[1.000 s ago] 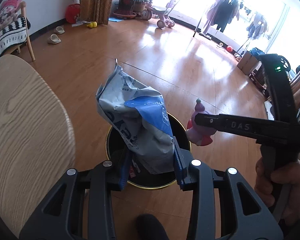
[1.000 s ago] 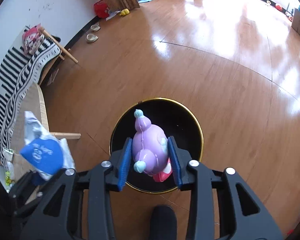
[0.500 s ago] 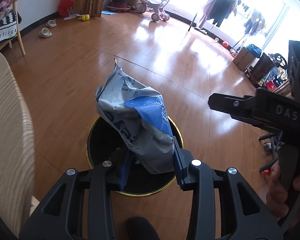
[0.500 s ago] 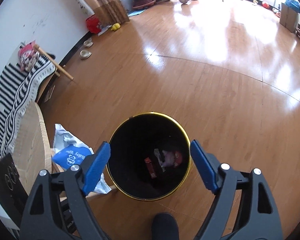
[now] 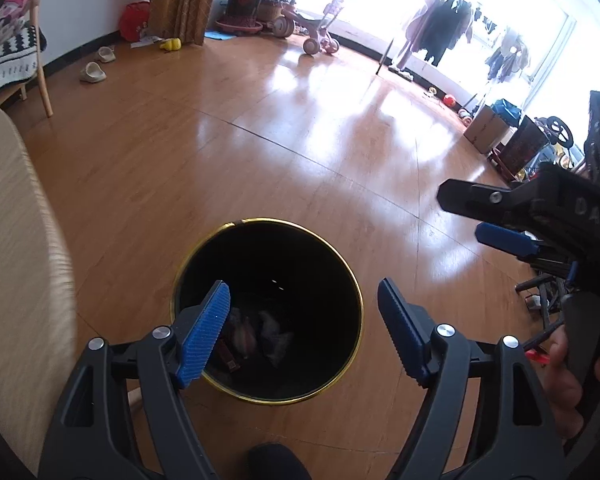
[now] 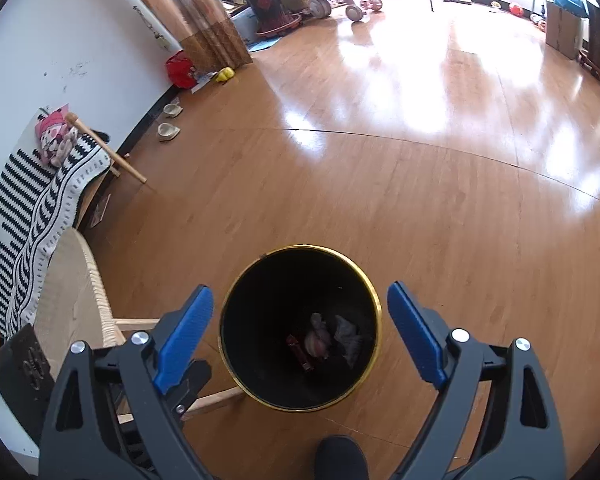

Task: Collect trash
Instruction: 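Move both tools back over the table, then grasp the pale green strip with the left tool while the right tool grasps the white tissue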

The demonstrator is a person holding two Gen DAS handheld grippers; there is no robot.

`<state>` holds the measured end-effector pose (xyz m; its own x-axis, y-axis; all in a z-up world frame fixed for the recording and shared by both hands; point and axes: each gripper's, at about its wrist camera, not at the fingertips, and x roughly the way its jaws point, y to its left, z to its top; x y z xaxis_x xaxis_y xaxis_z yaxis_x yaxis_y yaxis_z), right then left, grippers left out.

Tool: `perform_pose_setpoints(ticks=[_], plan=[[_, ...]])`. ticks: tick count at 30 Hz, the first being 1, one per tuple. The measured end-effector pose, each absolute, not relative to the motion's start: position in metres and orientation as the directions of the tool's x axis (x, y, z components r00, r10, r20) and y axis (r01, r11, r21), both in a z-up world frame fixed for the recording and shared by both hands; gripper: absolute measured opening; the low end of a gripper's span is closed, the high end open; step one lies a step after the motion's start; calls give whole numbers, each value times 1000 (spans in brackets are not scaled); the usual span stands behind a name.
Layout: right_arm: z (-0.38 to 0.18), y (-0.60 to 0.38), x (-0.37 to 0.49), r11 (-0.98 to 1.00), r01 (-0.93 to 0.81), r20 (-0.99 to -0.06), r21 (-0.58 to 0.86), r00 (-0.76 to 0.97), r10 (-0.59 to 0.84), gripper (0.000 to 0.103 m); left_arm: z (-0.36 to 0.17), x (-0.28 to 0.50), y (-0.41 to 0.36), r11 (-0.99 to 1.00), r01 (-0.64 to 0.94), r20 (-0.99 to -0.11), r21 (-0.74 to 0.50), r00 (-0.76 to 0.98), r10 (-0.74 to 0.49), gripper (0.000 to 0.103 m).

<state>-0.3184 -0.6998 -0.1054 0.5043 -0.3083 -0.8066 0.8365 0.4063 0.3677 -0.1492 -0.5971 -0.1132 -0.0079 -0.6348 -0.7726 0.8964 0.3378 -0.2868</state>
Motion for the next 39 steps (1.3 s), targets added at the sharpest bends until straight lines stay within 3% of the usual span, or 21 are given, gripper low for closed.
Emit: perform_pose_setpoints(ticks=[8, 19, 33, 39], plan=[[-72, -650, -252, 550, 750, -773, 367, 575, -268, 90, -54, -109, -519, 455, 858, -740, -239, 143, -657, 91], [-18, -473, -90, 841, 412, -727, 352, 686, -32, 90, 8, -17, -311, 752, 647, -724, -124, 460, -515, 92], [-30, -269, 11, 976, 12, -775, 219, 610, 166, 90, 4, 44, -38, 931, 366, -723, 10, 645, -246, 93], [-58, -236, 19, 983, -92, -835, 157, 520, 182, 90, -18, 56, 22, 943, 333, -744, 14, 633, -213, 93]])
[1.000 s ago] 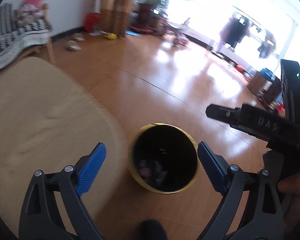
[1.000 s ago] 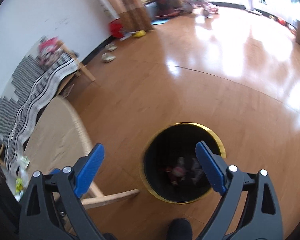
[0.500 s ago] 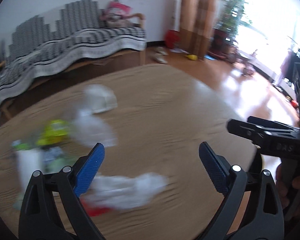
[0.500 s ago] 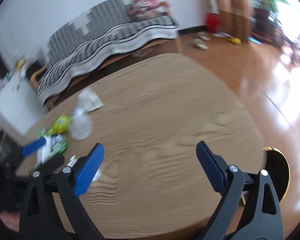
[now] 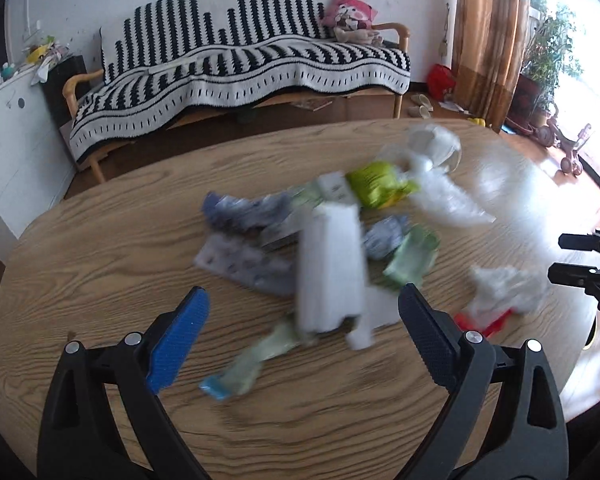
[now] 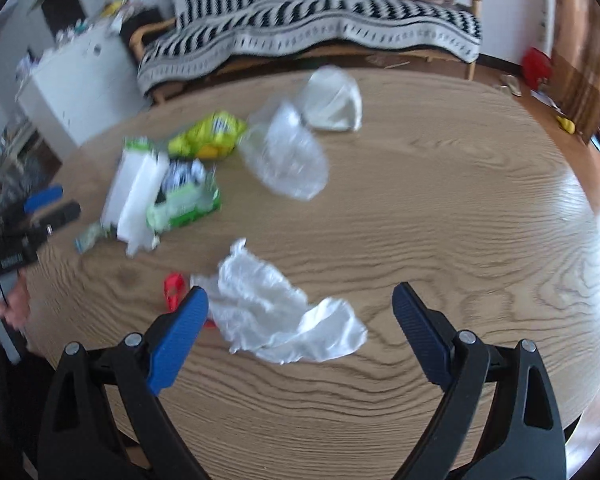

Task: Collect trash
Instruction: 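Grasp the pale green strip with the left tool while the right tool grasps the white tissue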

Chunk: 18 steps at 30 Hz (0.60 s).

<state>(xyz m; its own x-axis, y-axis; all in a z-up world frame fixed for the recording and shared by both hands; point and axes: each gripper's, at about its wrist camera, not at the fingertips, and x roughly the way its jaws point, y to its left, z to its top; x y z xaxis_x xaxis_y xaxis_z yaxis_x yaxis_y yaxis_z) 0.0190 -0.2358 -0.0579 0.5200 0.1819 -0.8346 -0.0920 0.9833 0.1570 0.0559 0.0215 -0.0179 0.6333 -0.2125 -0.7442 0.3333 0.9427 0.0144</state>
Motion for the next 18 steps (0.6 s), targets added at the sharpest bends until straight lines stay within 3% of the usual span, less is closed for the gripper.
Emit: perform_pose_setpoints(ticks=[9, 11, 12, 14, 18], plan=[[-93, -227, 24, 984, -127, -882, 127, 440, 171, 88, -48, 47, 46, 900, 430, -763, 74, 606, -227, 93], [-99, -225, 28, 982, -126, -890, 141, 419, 181, 69, -51, 48, 45, 894, 443, -769, 71, 595, -234, 93], [-97, -225, 29, 983, -122, -886, 139, 428, 178, 65, -52, 48, 46, 893, 443, -770, 72, 594, -233, 93], [-96, -226, 32, 976, -125, -882, 178, 419, 214, 32, -53, 51, 45, 896, 436, -767, 80, 601, -224, 93], [-89, -228, 33, 974, -112, -870, 196, 439, 225, 22, -59, 55, 43, 899, 430, -775, 79, 594, -217, 92]])
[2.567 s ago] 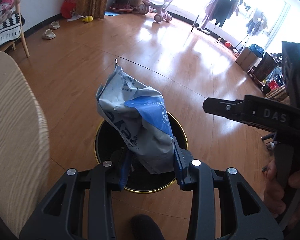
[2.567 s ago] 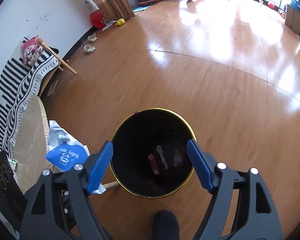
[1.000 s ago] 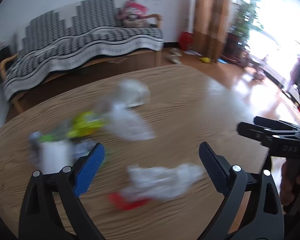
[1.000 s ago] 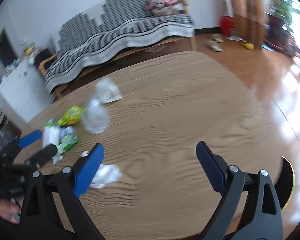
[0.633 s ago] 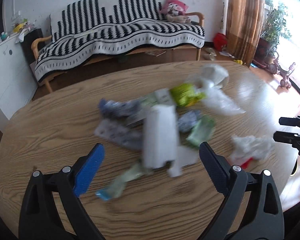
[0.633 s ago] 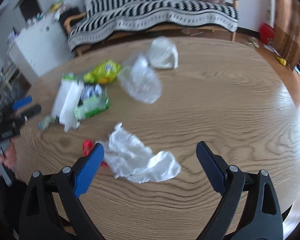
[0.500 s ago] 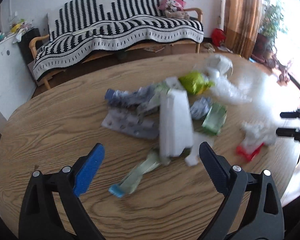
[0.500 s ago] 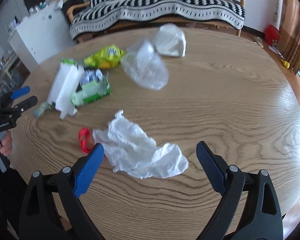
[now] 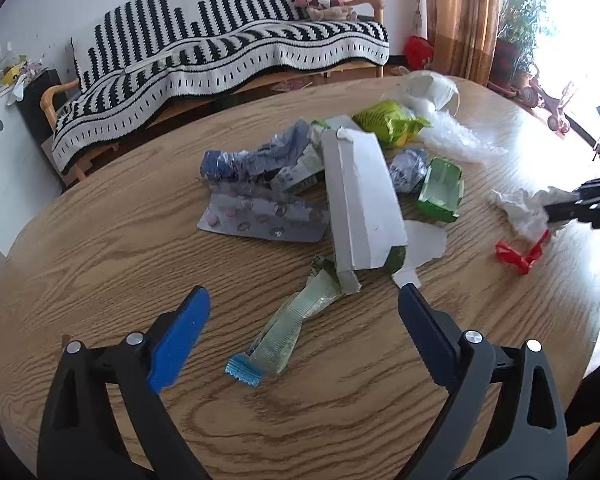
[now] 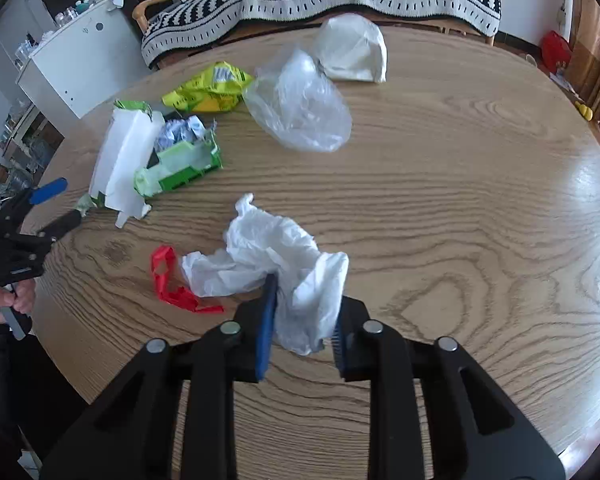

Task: Collect trash
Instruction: 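Grasp the pale green strip with the left tool while the right tool grasps the white tissue, then carry both items over the black bin and open the right tool to drop the tissue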

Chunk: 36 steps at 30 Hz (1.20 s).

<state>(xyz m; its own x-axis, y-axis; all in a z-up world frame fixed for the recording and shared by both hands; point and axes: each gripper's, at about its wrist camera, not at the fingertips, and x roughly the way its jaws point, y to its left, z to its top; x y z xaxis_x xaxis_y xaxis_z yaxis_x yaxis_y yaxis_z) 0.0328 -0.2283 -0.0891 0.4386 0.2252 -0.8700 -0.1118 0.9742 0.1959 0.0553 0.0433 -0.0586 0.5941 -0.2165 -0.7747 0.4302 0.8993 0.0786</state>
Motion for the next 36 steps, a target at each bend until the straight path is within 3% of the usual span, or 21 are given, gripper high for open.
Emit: perform_pose_setpoints(ticks=[3, 9, 13, 18, 27, 36], plan=[[-77, -234, 29, 973, -102, -847, 206, 480, 230, 21, -66, 58, 42, 900, 427, -791, 92, 580, -194, 85], [-64, -248, 25, 969, -72, -825, 237, 512, 240, 21, -81, 61, 40, 906, 415, -827, 85, 536, -168, 59], [-57, -258, 18, 968, -55, -814, 246, 530, 237, 21, -80, 62, 37, 909, 412, -840, 66, 514, -172, 13], [-47, -270, 9, 965, -30, -797, 261, 558, 233, 21, -70, 58, 30, 923, 373, -838, 91, 530, -132, 10], [-31, -309, -14, 957, 49, -769, 285, 608, 198, 21, -10, 62, 26, 972, 231, -762, -35, 623, -176, 10], [-23, -391, -57, 927, 222, -755, 303, 650, 91, 21, 10, 36, -117, 888, 457, -739, -58, 578, -346, 10]])
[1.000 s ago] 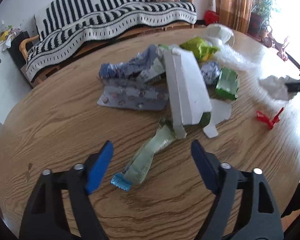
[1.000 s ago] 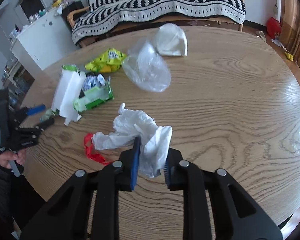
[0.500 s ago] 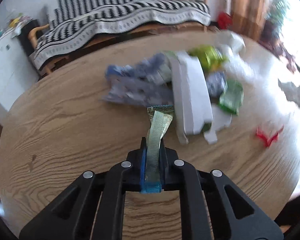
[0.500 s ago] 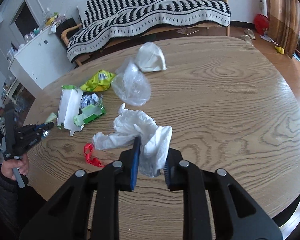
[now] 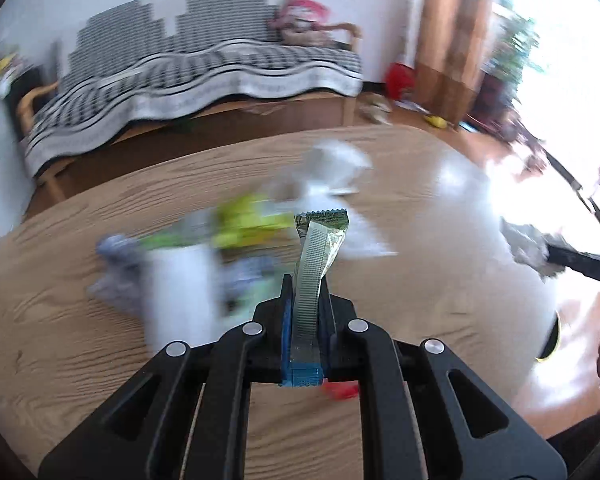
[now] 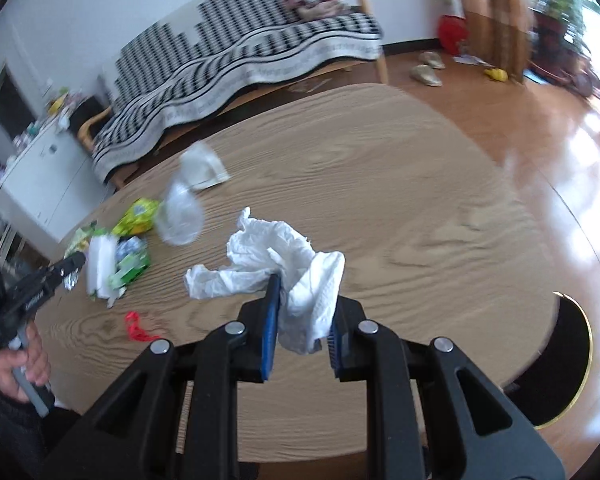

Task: Collect trash
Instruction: 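Carry both items over the black bin and open the right tool to drop the tissue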

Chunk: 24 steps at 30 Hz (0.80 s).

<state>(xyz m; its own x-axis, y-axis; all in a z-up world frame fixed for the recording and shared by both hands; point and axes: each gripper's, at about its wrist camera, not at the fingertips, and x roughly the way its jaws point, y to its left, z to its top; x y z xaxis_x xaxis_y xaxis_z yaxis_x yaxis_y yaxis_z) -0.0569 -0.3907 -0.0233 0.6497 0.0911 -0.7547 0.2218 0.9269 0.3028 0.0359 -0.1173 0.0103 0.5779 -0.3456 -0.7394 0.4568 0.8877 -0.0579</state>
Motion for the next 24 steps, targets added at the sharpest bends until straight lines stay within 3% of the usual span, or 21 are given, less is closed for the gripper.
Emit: perform_pose_setpoints(ticks=[13, 24], plan=[[-39, -554, -181, 760, 608, -770, 231, 592, -240, 21, 2, -45, -350, 648, 743, -712, -171, 361, -602, 10], [-110, -655, -269, 566, 788, -865, 243, 440, -240, 21, -50, -122, -499, 431, 873, -739, -227, 133, -660, 10]])
